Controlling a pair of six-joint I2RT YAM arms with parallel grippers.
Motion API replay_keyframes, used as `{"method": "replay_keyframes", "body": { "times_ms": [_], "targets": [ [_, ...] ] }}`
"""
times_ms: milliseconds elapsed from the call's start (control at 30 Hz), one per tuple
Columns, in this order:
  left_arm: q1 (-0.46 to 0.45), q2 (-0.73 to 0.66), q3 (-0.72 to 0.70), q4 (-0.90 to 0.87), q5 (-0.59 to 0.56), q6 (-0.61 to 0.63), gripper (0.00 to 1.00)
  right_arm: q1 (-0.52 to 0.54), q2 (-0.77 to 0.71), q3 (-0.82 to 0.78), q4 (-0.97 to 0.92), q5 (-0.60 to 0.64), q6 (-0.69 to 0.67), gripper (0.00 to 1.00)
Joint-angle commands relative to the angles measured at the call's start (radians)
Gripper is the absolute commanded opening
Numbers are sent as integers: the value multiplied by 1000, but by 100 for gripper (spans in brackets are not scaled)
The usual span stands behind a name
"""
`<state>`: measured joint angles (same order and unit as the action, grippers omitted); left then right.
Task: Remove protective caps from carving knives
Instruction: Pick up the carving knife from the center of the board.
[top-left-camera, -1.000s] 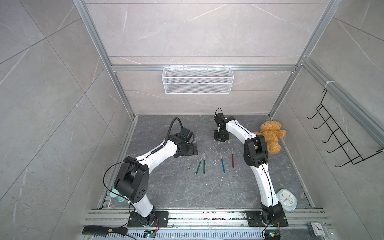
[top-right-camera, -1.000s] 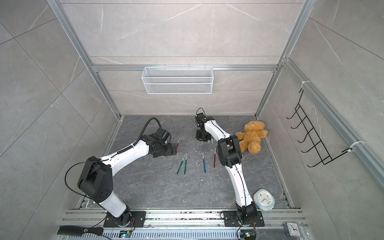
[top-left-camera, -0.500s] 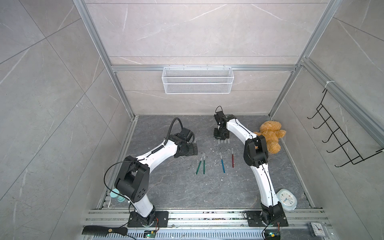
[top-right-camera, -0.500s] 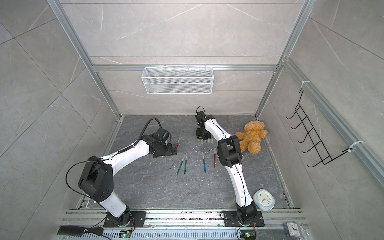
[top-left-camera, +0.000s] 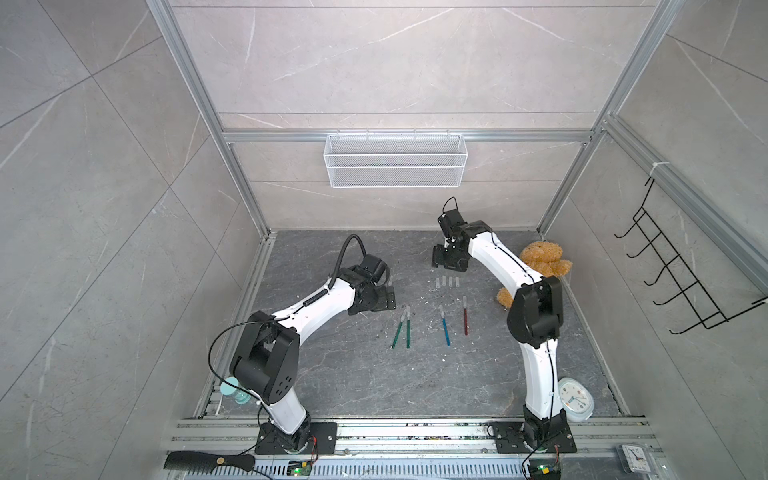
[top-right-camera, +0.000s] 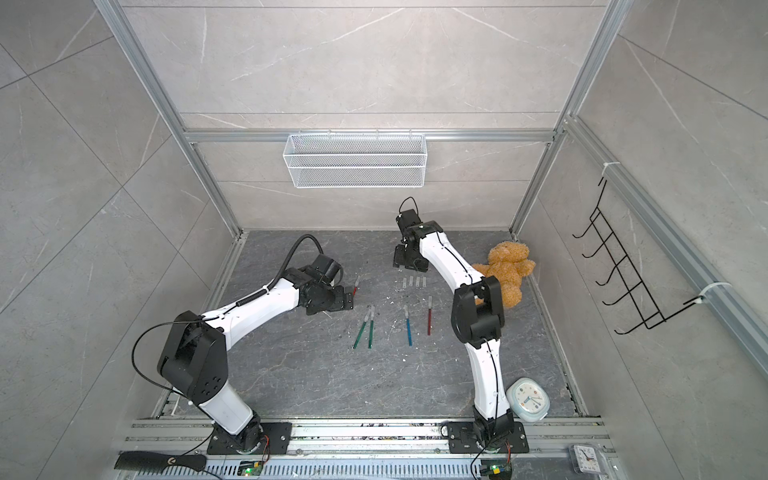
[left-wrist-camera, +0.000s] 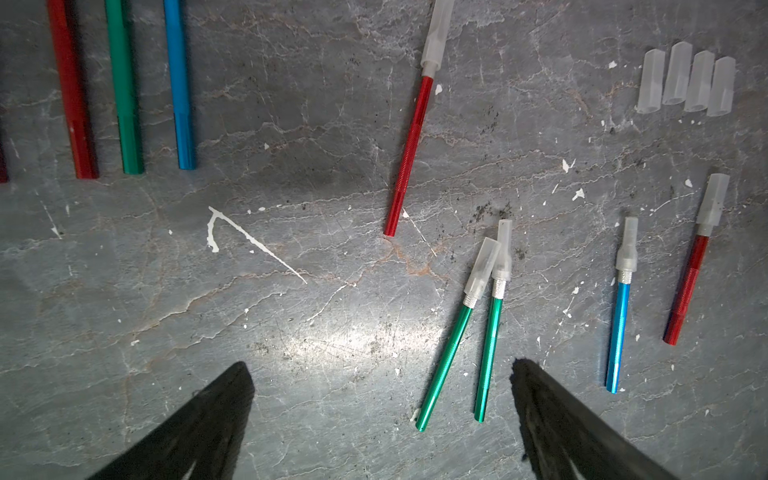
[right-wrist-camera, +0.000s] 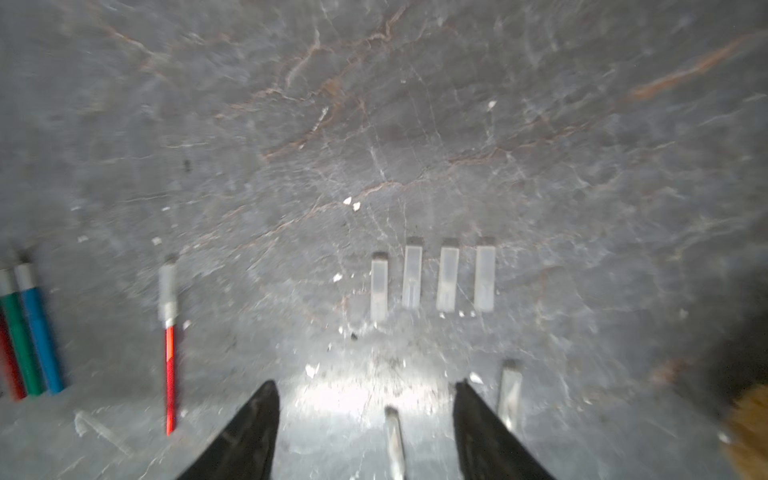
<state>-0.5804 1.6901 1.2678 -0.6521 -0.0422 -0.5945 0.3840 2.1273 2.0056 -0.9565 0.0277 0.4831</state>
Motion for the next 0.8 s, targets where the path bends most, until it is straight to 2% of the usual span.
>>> {"method": "replay_keyframes", "body": {
  "times_ms": [0,167,300,533,767],
  "targets": [
    [-4,25,46,-33,-4,19,98,18,-157,-127,106,-16,5,76],
    [-3,64,75,-53,-20,38,96,35,-378,-395,262,-50,23,92],
    [-2,69,72,-38,-20,43,95,53,-511,-580,343,-56,45,99],
    [-2,107,117,-45,3,54,91,88,-666,-870,531,-90,36,100],
    [-2,163,183,-70,-20,75,89,113,-721,-1081,711,-115,69,99]
  ]
}}
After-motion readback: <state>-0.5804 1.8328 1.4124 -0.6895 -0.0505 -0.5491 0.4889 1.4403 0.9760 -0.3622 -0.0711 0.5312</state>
